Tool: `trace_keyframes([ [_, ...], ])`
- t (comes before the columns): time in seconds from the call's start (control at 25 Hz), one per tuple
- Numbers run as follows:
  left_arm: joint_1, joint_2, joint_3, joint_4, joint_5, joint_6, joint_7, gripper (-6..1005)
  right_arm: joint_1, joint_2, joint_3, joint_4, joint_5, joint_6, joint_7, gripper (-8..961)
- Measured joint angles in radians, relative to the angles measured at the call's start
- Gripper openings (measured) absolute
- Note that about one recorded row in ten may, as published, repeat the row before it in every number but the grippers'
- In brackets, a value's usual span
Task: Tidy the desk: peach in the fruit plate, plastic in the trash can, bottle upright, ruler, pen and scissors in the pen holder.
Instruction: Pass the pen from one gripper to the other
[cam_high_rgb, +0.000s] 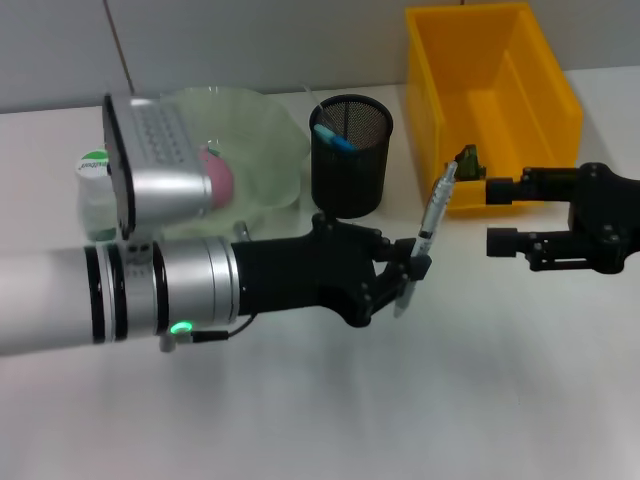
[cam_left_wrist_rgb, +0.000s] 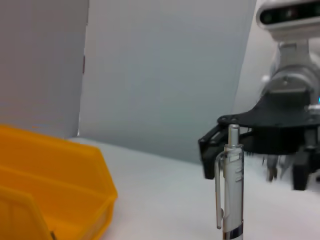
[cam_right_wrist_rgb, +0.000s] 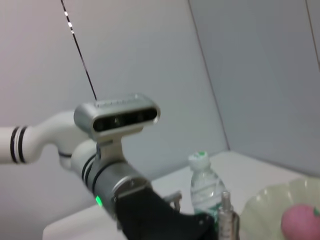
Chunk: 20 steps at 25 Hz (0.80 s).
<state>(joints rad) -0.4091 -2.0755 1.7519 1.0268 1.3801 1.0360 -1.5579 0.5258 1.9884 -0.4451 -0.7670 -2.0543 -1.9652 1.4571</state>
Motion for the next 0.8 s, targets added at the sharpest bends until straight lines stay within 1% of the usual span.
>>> trace_keyframes([
  [0.12, 0.003, 0.000, 0.033, -0.067, -0.119, 0.001, 0.091, 194, 0.001, -0.001, 0.000, 0.043, 0.013, 0.018, -0.052, 723],
  [0.2, 0.003, 0.000, 0.040, -0.084, -0.146, 0.002, 0.113, 195, 0.005, 0.001, 0.000, 0.060, 0.017, 0.024, -0.076, 723],
  [0.24, 0.003, 0.000, 0.066, -0.127, -0.222, 0.002, 0.182, 196, 0.007, 0.003, -0.001, 0.067, 0.020, 0.027, -0.085, 721],
  [0.4, 0.010, -0.001, 0.115, -0.161, -0.324, 0.003, 0.286, 199, 0.020, 0.011, -0.005, 0.093, 0.026, 0.033, -0.119, 711],
  [0.56, 0.014, -0.002, 0.144, -0.200, -0.413, 0.014, 0.378, 202, 0.029, 0.022, -0.008, 0.103, 0.027, 0.034, -0.134, 710],
  [0.72, 0.010, -0.003, 0.169, -0.259, -0.508, 0.046, 0.473, 205, 0.034, 0.024, -0.011, 0.111, 0.027, 0.034, -0.141, 709],
  [0.8, 0.005, -0.003, 0.175, -0.281, -0.535, 0.058, 0.500, 206, 0.035, 0.024, -0.011, 0.114, 0.028, 0.033, -0.143, 709],
])
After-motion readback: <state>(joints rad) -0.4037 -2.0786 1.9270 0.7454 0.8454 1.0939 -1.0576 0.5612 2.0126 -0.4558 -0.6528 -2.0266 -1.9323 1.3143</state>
